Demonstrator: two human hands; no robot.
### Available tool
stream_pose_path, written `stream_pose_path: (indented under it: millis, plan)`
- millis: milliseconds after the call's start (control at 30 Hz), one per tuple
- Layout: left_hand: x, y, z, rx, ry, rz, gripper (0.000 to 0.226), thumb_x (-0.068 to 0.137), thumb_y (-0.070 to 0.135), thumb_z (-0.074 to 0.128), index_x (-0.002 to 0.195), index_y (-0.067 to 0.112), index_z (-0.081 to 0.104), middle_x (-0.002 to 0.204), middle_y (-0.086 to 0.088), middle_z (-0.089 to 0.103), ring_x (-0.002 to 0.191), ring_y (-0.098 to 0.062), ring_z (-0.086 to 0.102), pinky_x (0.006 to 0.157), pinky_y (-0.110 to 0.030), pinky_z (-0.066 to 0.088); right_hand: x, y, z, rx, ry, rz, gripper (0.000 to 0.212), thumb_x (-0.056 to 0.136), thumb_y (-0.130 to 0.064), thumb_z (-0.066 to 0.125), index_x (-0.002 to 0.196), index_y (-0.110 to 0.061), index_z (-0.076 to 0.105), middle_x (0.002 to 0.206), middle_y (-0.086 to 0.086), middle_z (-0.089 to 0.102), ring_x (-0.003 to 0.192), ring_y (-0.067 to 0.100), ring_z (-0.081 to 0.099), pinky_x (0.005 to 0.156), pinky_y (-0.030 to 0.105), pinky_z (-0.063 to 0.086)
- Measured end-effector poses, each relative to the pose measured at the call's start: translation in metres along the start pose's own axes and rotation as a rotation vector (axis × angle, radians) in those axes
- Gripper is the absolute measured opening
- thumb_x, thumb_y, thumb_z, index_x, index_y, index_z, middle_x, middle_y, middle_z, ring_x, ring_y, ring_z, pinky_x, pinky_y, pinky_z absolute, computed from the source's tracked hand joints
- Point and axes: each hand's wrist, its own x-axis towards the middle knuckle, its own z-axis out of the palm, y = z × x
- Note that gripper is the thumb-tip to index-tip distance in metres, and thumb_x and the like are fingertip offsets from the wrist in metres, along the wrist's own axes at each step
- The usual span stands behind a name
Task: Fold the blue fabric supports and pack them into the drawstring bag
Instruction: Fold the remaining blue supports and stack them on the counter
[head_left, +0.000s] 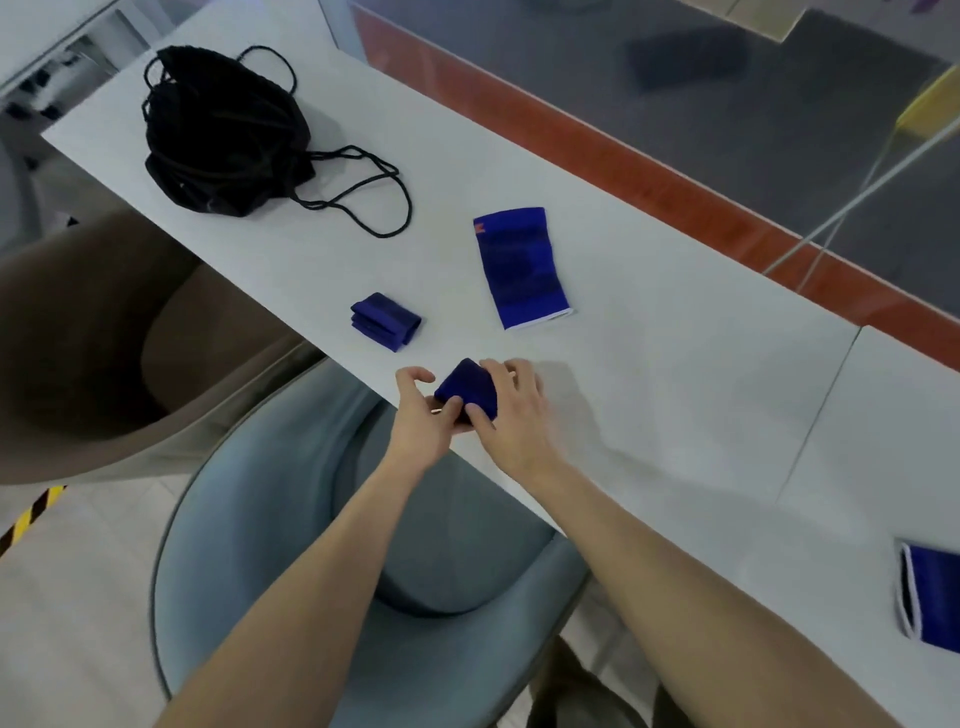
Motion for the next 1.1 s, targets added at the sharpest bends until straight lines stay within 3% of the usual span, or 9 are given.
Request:
stream_pose_path:
  millis: [133,233,333,400,467,567,700,867,1100]
  plan:
    - [0.041,-0.018,0.003,0.146,0.142,-0.001,0.025,0.108,0.014,0.06,0.122,0.022,0.04,0.1,-0.007,0.08,0.084,-0.026,0.082,0.082,-0.042,0.062,0.02,0.01,0.026,-0.153,0.065,-0.11,0.034,0.093,-0.025,0.077,0.124,-0.015,0.068,0.126,0.005,0.059,0.109,0.03,0.057,0.088,0.049,0.055]
    - [0.057,-0.021,-0.003,0.265,0.224,0.071,0.026,0.107,0.019,0.067,0.124,0.024,0.048,0.1,-0.003,0.075,0.085,-0.021,0.074,0.076,-0.036,0.055,0.029,0.013,0.041,-0.225,0.006,-0.167,0.037,0.1,-0.023,0.07,0.135,-0.016,0.065,0.137,0.005,0.059,0.114,0.03,0.058,0.09,0.046,0.054]
    - [0.056,-0.025,-0.014,0.739,0.4,0.397,0.032,0.101,0.017,0.074,0.13,0.022,0.061,0.129,-0.004,0.061,0.101,-0.02,0.066,0.077,-0.04,0.059,0.034,0.014,0.051,-0.249,-0.01,-0.189,0.042,0.103,-0.018,0.063,0.144,-0.013,0.061,0.141,0.007,0.058,0.113,0.031,0.058,0.087,0.044,0.055]
    - [0.05,-0.036,-0.019,0.997,0.33,0.636,0.045,0.095,0.006,0.074,0.138,0.017,0.067,0.146,-0.009,0.059,0.126,-0.029,0.061,0.093,-0.044,0.059,0.034,0.013,0.055,-0.282,-0.006,-0.179,0.041,0.101,-0.015,0.065,0.142,-0.011,0.064,0.142,0.007,0.059,0.116,0.031,0.059,0.089,0.046,0.056]
    - [0.043,-0.054,-0.019,1.135,0.115,0.766,0.067,0.092,-0.001,0.069,0.157,0.011,0.057,0.165,-0.013,0.052,0.152,-0.032,0.049,0.119,-0.048,0.049,0.033,0.013,0.054,-0.316,0.0,-0.196,0.036,0.098,-0.014,0.068,0.134,-0.01,0.07,0.143,0.007,0.061,0.12,0.031,0.061,0.093,0.047,0.056]
    - [0.036,-0.071,-0.024,1.3,-0.051,0.691,0.081,0.098,0.006,0.044,0.175,0.008,0.017,0.184,-0.01,0.014,0.171,-0.026,0.009,0.136,-0.047,0.024,0.024,0.016,0.039,-0.358,-0.051,-0.22,0.047,0.101,-0.024,0.064,0.148,-0.016,0.062,0.154,0.004,0.055,0.133,0.026,0.056,0.105,0.046,0.052]
    - [0.042,-0.063,-0.026,1.452,-0.087,0.538,0.096,0.099,0.008,0.049,0.175,0.012,-0.009,0.184,-0.007,-0.016,0.171,-0.024,-0.012,0.139,-0.047,0.012,0.008,0.042,0.017,-0.404,-0.079,-0.003,0.05,0.104,-0.033,0.057,0.152,-0.019,0.055,0.162,0.004,0.049,0.152,0.027,0.041,0.123,0.051,0.036]
    - [0.064,-0.034,-0.026,1.503,-0.067,0.478,0.103,0.096,0.01,0.06,0.175,0.013,-0.006,0.185,-0.008,-0.01,0.172,-0.026,-0.005,0.138,-0.048,0.016,-0.015,0.061,-0.003,-0.457,-0.154,0.099,0.049,0.106,-0.034,0.055,0.152,-0.019,0.054,0.17,0.006,0.038,0.159,0.029,0.028,0.127,0.053,0.028]
    - [0.054,-0.004,-0.034,1.533,-0.176,0.476,0.092,0.1,0.02,0.061,0.176,0.019,0.01,0.185,-0.009,0.006,0.171,-0.026,0.006,0.136,-0.045,0.02,-0.05,0.052,-0.022,-0.493,-0.185,0.224,0.05,0.109,-0.034,0.047,0.158,-0.021,0.047,0.168,0.005,0.039,0.158,0.027,0.03,0.126,0.053,0.024]
